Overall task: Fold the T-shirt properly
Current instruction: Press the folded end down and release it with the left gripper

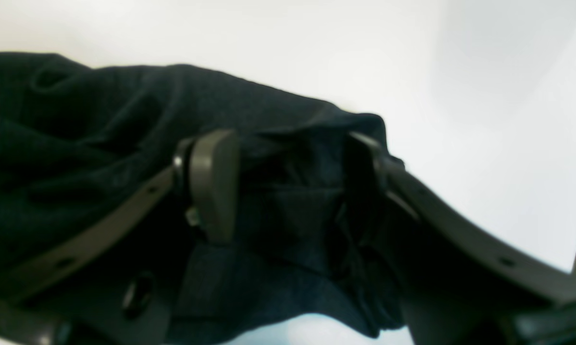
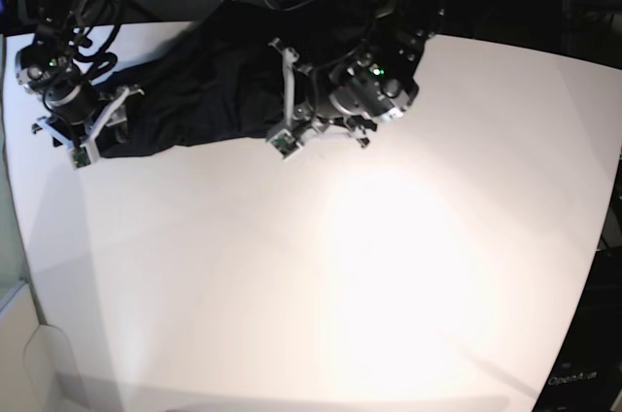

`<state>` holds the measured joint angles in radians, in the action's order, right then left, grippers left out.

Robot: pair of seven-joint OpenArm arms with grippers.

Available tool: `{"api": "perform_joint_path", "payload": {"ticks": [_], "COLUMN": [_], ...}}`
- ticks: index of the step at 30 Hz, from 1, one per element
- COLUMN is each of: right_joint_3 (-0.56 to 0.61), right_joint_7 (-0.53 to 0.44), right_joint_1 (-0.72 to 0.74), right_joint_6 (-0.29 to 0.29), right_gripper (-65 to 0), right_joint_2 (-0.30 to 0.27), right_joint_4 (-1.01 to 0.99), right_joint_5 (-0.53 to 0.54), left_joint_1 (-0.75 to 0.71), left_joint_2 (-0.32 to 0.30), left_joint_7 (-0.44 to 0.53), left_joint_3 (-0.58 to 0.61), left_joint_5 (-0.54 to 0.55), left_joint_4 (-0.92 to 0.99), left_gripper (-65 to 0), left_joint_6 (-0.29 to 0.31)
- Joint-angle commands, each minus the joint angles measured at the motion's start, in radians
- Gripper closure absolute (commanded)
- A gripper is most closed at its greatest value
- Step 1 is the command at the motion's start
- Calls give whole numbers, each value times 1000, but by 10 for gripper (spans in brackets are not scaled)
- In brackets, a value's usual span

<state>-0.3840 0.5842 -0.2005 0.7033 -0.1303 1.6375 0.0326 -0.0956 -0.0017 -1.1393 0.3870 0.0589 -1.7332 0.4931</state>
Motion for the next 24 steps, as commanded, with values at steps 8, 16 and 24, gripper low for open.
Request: {"api": "perform_joint_path", "payload": {"ticks": [8, 16, 24], "right_joint_3": [-3, -3, -3], "right_joint_7": [-22, -22, -22], "right_joint_1": [11, 11, 11], "right_joint_6": [-5, -5, -5], "right_gripper": [-348, -348, -348], "right_joint_2": [-12, -12, -12], "right_joint_4": [17, 17, 17], "right_joint_5": [10, 10, 10], "left_joint_1": [9, 13, 10], "left_joint_2": [-27, -51, -56], "left_joint_7": [12, -67, -69], "left_joint_3": [180, 228, 122], "left_joint_5": [28, 26, 26], "left_joint_4": [-23, -135, -221], "left_gripper": [-16, -16, -16], "left_joint_6": [17, 205, 205]}}
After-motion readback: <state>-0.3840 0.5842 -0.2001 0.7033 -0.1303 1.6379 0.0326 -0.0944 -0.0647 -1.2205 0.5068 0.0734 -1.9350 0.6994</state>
